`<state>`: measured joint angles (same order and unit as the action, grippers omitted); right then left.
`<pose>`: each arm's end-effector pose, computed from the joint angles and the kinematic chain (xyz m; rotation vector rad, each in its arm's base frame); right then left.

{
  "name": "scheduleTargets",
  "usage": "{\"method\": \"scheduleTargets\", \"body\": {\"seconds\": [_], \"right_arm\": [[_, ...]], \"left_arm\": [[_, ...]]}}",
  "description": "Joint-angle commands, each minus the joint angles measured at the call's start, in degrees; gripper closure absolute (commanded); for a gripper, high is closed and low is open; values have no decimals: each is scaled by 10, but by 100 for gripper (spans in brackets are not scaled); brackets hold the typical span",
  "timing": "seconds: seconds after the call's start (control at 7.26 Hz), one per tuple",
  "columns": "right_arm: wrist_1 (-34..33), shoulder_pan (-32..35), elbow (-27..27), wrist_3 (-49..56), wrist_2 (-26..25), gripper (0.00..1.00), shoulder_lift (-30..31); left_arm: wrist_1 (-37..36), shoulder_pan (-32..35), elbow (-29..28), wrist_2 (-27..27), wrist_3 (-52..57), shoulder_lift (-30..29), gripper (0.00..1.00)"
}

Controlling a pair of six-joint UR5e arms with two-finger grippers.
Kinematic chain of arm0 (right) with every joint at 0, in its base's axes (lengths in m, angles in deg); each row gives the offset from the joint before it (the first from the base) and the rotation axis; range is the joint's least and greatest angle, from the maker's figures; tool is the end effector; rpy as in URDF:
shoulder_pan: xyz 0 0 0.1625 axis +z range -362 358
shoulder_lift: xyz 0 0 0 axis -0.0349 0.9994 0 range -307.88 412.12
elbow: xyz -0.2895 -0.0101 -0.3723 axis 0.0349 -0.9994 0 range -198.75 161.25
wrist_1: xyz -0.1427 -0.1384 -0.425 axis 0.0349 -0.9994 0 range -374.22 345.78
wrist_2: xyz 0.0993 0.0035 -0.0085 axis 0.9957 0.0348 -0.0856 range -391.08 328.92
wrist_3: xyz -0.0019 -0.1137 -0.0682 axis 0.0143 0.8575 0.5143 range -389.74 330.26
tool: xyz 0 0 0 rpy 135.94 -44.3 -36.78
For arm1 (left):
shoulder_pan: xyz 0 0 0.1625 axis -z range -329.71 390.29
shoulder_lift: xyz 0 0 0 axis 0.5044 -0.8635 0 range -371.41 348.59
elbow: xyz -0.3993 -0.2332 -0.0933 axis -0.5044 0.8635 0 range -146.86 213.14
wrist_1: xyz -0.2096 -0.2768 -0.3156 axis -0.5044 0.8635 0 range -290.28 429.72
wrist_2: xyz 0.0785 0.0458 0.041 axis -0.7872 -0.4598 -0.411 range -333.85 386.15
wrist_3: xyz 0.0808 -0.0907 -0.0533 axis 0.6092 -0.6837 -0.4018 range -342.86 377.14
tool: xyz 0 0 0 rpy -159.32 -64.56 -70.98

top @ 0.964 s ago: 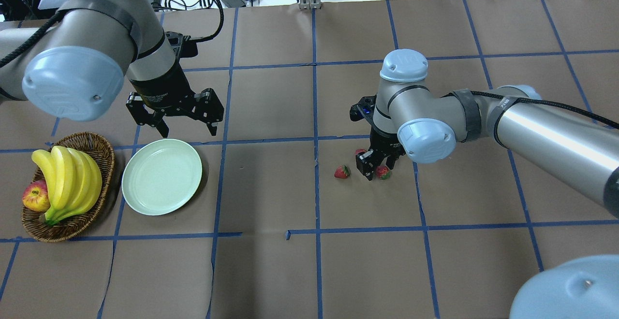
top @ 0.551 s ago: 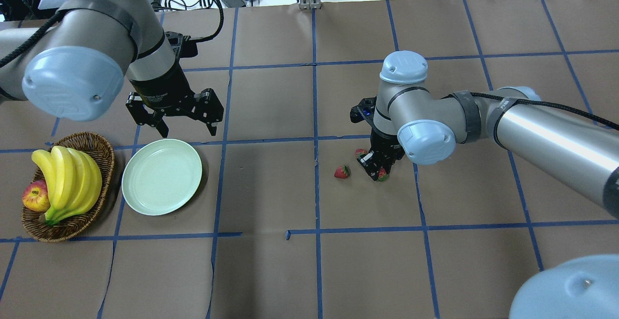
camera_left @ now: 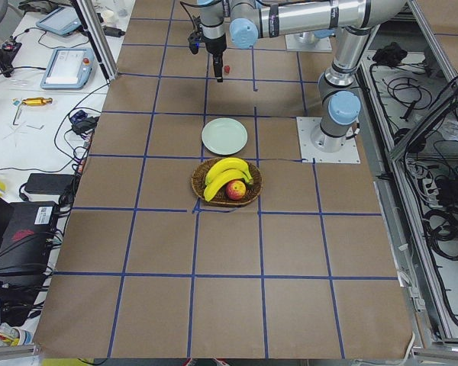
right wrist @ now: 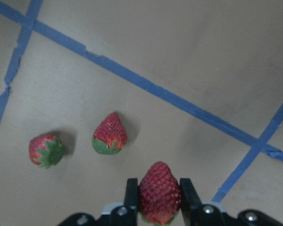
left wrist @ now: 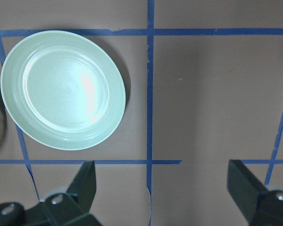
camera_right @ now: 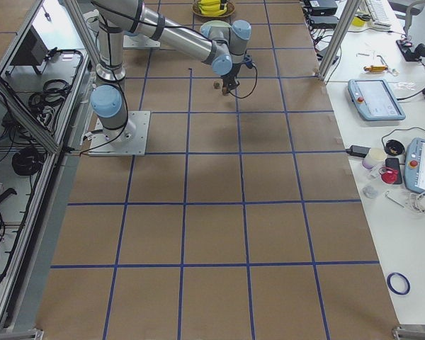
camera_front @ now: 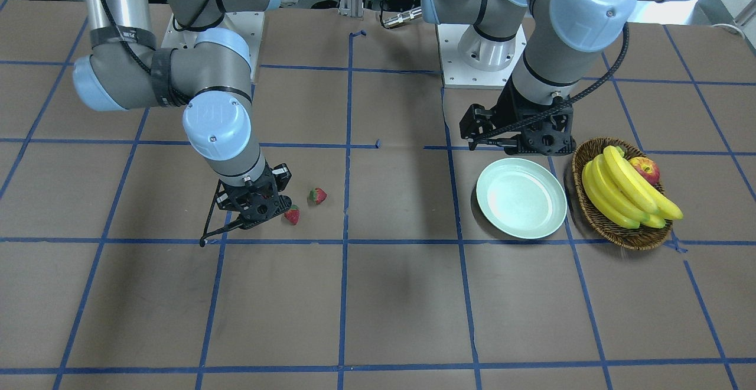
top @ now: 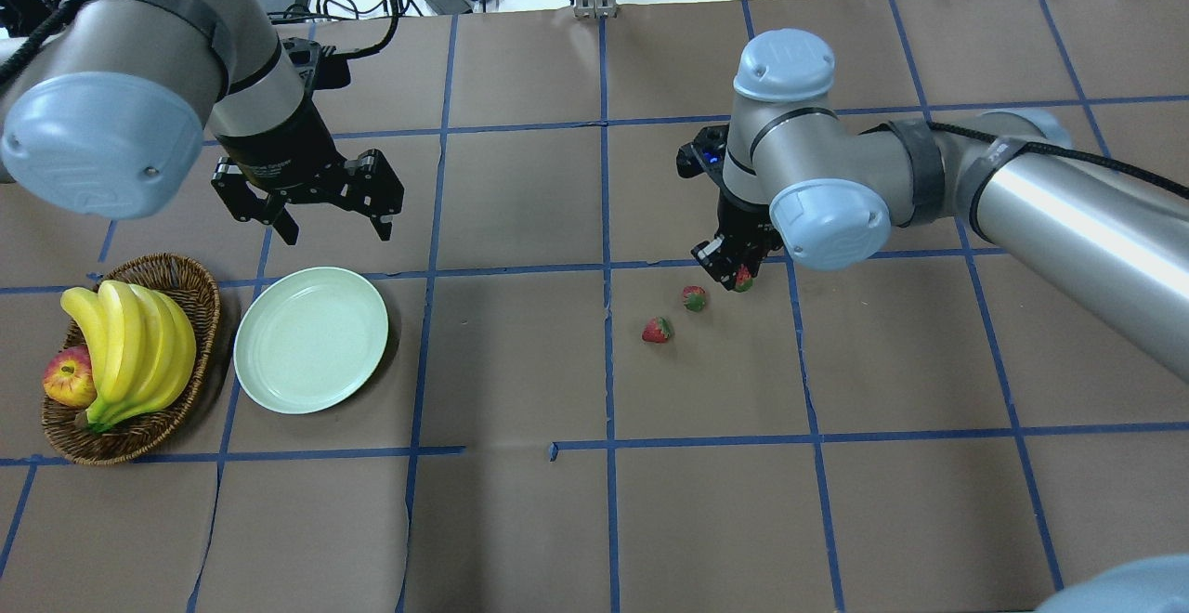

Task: Collect all strawberries into plate
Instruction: 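Carry the strawberry toward the plate and release it on the table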

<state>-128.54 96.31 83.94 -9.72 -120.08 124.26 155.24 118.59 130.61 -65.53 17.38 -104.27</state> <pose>0.2233 -0.5907 0.2402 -0.7593 3.0146 0.1657 -0.1130 -0.5554 0.4109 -0.0371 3.1096 0.1596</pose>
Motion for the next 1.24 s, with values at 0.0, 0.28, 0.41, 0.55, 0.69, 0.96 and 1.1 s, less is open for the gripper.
{"method": "scheduleTargets", "body": {"seconds": [0.0,0.28,0.41,0.55,0.69,0.96,1.1], "right_arm": [[36,13,-65,-44,47,100,5],[30,82,-74,-100,49,100,-11],[23,111,-75,-123,51,100,-25],[9,134,-76,-132,69,100,-43],[0,149,-76,-138,75,100,-66],[-20,161,-75,-139,87,100,-96],[-52,168,-75,-140,94,100,-120]], "left_arm": [[-18,-36,1,-15,22,-2,0],[-21,-51,11,-14,21,-5,0],[-21,-52,10,-13,22,-7,0],[-21,-52,10,-13,21,-9,0],[-21,-51,10,-11,21,-9,0],[-21,-51,11,-9,20,-11,0],[-21,-51,11,-9,20,-13,0]]}}
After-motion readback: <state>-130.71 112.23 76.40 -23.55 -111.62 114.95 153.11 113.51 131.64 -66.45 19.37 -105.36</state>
